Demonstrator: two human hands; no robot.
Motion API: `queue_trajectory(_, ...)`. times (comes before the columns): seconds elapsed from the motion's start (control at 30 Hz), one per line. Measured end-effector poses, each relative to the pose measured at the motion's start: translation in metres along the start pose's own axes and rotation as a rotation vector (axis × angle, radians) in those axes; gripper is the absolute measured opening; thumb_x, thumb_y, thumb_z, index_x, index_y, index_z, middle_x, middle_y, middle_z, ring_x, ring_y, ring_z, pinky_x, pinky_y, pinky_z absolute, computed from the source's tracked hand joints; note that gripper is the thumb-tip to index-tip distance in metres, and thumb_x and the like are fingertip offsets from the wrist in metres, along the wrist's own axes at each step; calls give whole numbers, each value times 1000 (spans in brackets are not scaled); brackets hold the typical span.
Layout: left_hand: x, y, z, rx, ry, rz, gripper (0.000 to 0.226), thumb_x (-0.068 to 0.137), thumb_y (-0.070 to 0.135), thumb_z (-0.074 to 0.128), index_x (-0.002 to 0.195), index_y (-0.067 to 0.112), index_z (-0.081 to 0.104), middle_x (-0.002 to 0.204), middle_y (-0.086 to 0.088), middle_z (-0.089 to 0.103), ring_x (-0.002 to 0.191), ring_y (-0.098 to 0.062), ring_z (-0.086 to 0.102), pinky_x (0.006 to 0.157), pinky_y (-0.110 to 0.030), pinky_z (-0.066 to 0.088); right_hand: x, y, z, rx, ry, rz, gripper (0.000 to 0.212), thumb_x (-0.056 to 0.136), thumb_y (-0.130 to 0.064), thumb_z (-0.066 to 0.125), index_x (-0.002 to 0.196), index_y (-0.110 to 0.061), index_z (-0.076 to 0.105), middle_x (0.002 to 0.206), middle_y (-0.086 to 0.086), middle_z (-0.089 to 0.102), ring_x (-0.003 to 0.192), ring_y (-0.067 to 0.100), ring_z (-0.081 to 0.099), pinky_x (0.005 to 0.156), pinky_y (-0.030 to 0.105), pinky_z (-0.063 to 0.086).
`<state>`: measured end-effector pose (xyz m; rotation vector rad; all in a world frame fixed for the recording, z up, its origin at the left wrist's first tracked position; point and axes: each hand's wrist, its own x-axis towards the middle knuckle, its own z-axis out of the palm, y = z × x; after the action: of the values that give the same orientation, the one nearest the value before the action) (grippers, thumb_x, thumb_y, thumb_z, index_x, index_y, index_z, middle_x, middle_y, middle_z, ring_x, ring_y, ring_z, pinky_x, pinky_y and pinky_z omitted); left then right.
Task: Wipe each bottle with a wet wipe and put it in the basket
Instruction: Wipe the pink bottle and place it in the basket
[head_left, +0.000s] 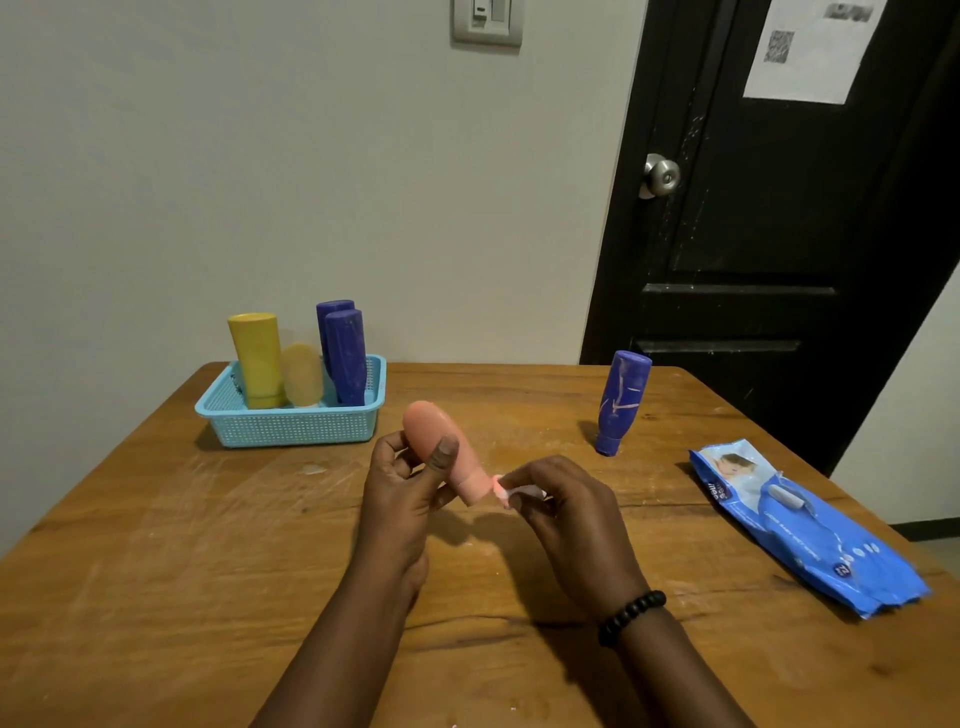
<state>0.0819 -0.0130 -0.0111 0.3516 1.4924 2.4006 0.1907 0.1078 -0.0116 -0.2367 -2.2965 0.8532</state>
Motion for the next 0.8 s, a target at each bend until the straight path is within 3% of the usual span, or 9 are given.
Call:
queue_trajectory(0.07, 1, -2, 0, -29, 6, -24, 40, 82, 21, 73, 112, 33, 51, 117, 1, 63, 108, -20, 65, 76, -34, 57, 1, -2, -3, 18, 101, 31, 25, 85, -4, 69, 100, -24, 70, 102, -15, 63, 98, -5, 56, 79, 7, 45)
queue_trajectory(0.17, 0, -1, 2, -10, 0, -37, 60, 75, 24, 76, 126, 33, 45, 122, 0, 61, 111, -21, 64, 77, -36, 59, 1, -15, 0, 26, 240, -15, 26, 87, -9, 66, 108, -24, 67, 108, -13, 61, 102, -4, 55, 84, 8, 46)
queue_trajectory(0.33, 0, -2, 2, 29, 4, -25, 55, 83, 19, 74, 129, 33, 47, 122, 0, 62, 107, -22, 67, 83, -43, 61, -2, -23, 15, -190, 136, -201, 28, 83, -14, 57, 109, -20, 68, 108, -4, 59, 95, 5, 56, 75, 17, 53)
queue_trajectory(0.5, 4, -3, -3, -164, 76, -63, 54, 83, 12, 74, 130, 14, 48, 127, -11, 57, 103, -20, 67, 73, -32, 62, -10, -14, 14, 32, 309, 86, 30, 88, -6, 66, 106, -30, 66, 105, -15, 59, 101, -6, 54, 84, 10, 47)
queue_trajectory(0.6, 5, -4, 0, -217, 85, -105, 59, 80, 14, 75, 132, 11, 48, 127, -11, 57, 98, -19, 68, 73, -32, 62, -10, -21, 14, 138, 383, 140, 25, 90, -9, 65, 108, -27, 67, 106, -15, 59, 101, -5, 55, 83, 11, 47)
queue_trajectory(0.8, -3, -6, 3, -306, -95, -153, 52, 79, 15, 73, 126, 9, 51, 121, -15, 62, 100, -24, 72, 77, -35, 61, -4, -31, 23, 428, 462, 282, 19, 92, -16, 63, 104, -32, 64, 100, -15, 65, 92, 7, 61, 79, 38, 58)
